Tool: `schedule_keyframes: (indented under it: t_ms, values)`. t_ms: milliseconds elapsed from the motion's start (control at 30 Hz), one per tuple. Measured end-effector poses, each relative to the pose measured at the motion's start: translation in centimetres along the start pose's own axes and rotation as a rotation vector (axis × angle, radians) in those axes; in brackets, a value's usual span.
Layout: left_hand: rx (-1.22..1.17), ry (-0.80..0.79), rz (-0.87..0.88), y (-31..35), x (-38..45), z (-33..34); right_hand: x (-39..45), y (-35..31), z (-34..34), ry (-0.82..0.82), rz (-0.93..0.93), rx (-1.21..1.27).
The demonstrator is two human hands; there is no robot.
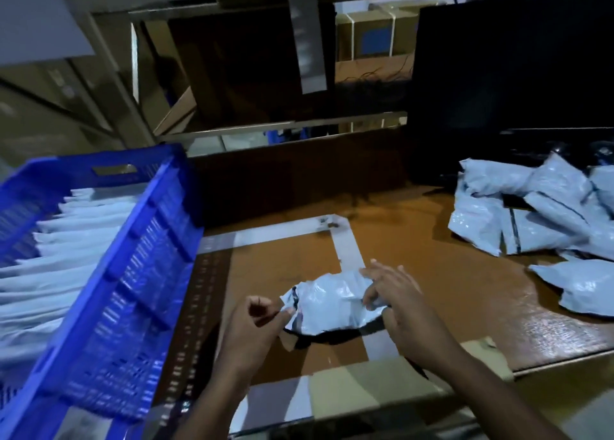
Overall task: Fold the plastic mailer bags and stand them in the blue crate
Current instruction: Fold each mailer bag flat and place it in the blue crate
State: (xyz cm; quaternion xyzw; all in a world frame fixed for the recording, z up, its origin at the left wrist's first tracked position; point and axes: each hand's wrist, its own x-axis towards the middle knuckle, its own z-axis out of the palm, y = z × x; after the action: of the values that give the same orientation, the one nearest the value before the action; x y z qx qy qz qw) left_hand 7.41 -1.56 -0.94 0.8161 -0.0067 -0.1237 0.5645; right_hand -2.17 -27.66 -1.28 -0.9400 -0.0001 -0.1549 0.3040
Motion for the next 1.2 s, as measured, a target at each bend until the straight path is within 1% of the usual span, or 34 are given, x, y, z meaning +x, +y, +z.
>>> schedule_keyframes:
  t_ms: [67,100,133,167,200,267,300,367,433,500,567,667,700,800,833,867,967,1033,1067,1100,1200]
  values:
    - [0.192,0.142,0.205,0.3,-0.5,-0.6,0.2,-1.1,-0.1,0.069,0.026,-0.077]
    - [0.281,0.194,0.339,0.8,-0.9,-0.6,0.2,-1.7,-0.1,0.087,0.015,-0.136]
    - [0.345,0.211,0.469,1.5,-1.3,-0.3,0.2,-2.2,0.3,0.090,-0.016,-0.207]
    - [0.402,0.175,0.570,2.2,-1.7,0.3,0.1,-2.6,0.7,0.074,-0.047,-0.273]
    - [0.438,0.100,0.632,2.9,-2.0,1.1,-0.1,-2.8,1.4,0.044,-0.067,-0.328]
    - [0.556,-0.097,0.691,2.5,-1.6,3.2,0.0,-2.1,3.2,-0.034,-0.072,-0.436]
    - [0.646,-0.172,0.713,1.9,-1.1,4.1,0.1,-1.6,3.9,-0.073,-0.066,-0.485]
    - [0.856,-0.252,0.792,0.4,-0.3,5.0,-0.1,-0.5,4.9,-0.127,-0.065,-0.545]
    - [0.996,-0.297,0.785,-1.2,-0.3,5.0,-1.2,-0.3,5.4,-0.161,-0.081,-0.571]
    - [1.038,-0.327,0.793,-2.5,-0.7,4.6,-2.5,-0.6,5.5,-0.192,-0.081,-0.580]
    - [1.052,-0.326,0.801,-3.3,-0.5,4.5,-2.4,-0.8,5.4,-0.202,-0.047,-0.590]
    - [1.034,-0.348,0.716,-2.6,0.6,4.5,-0.8,-0.8,4.8,-0.220,0.017,-0.593]
    - [1.018,-0.347,0.705,-2.6,0.8,4.6,-0.8,-0.9,4.7,-0.244,0.030,-0.578]
    - [0.995,-0.413,0.682,-2.8,-0.5,4.5,-2.2,-1.0,4.7,-0.318,0.049,-0.479]
    - [0.996,-0.397,0.708,-3.2,-0.8,4.5,-2.5,-1.2,4.6,-0.337,0.050,-0.452]
    - [0.984,-0.410,0.696,-3.2,-1.0,4.5,-2.4,-1.5,4.4,-0.336,0.053,-0.422]
    - [0.885,-0.319,0.649,-1.3,-0.6,4.2,-0.5,-2.3,3.2,-0.311,0.129,-0.324]
    - [0.826,-0.185,0.650,1.4,0.1,3.8,1.2,-3.1,2.4,-0.178,0.149,-0.303]
    - [0.817,-0.142,0.635,2.3,0.6,3.7,2.0,-3.4,2.1,-0.113,0.138,-0.316]
    - [0.838,-0.140,0.611,2.9,1.3,3.7,2.6,-3.4,2.3,-0.101,0.136,-0.322]
    - [1.077,-0.240,0.555,2.0,3.2,4.1,3.3,-2.8,4.1,-0.254,0.152,-0.362]
